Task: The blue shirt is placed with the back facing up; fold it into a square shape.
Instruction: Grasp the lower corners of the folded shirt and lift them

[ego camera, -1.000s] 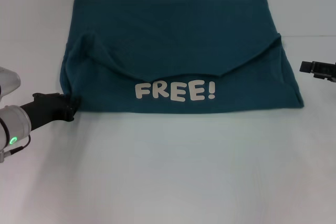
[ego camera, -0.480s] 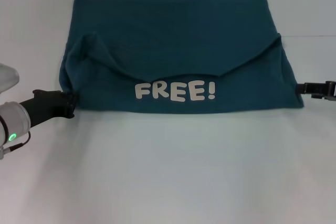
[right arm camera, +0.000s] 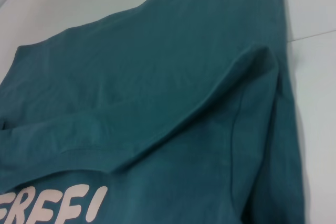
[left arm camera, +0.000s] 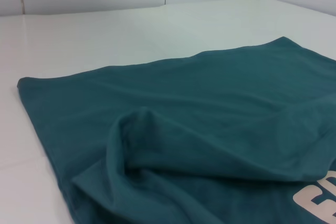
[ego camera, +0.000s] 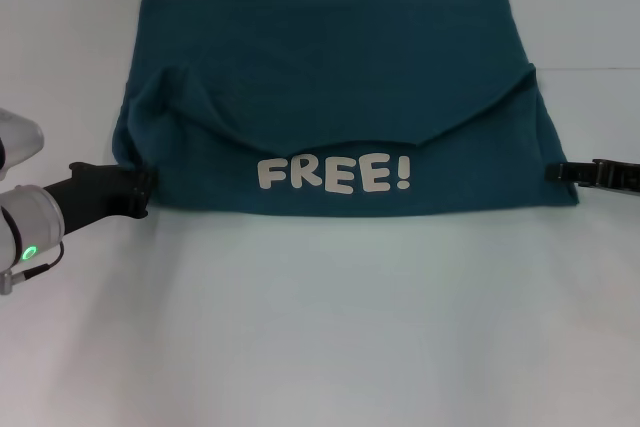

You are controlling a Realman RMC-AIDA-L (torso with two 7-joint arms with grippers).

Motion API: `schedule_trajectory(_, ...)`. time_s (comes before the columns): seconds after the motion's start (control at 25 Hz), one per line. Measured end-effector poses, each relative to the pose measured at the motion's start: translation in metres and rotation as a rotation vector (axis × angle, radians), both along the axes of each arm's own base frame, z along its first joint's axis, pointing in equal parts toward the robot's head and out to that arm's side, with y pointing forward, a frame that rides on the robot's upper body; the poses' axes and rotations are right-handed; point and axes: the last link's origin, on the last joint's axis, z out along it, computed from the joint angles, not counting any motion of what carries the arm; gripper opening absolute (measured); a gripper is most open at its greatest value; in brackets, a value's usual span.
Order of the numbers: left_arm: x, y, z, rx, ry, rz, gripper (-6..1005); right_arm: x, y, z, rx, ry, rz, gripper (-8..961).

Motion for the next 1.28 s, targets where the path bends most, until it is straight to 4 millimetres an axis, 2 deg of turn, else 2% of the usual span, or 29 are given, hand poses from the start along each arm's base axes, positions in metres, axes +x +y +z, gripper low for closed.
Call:
schedule_trajectory(0.76,0.003,0.004,0.001,0.002,0.005,-0.007,23,-0.009,0.008,-0.021,-0.020,-0.034,0.022,573)
schedule_trajectory(1.0,0.003,0.003,0.000,0.001,0.003,-0.006,25,-0.009,0.004,-0.024,-0.043,-0.027,0.036,355)
schedule_trajectory(1.2,0.003,0.002,0.002,0.005,-0.007,0.000,26,-0.005,-0.003,-0.022,-0.043,-0.007,0.040,122)
schedule_trajectory(1.28,0.002,0.001,0.004,0.007,-0.014,0.007,26,-0.003,-0.006,-0.020,-0.040,0.005,0.049,59)
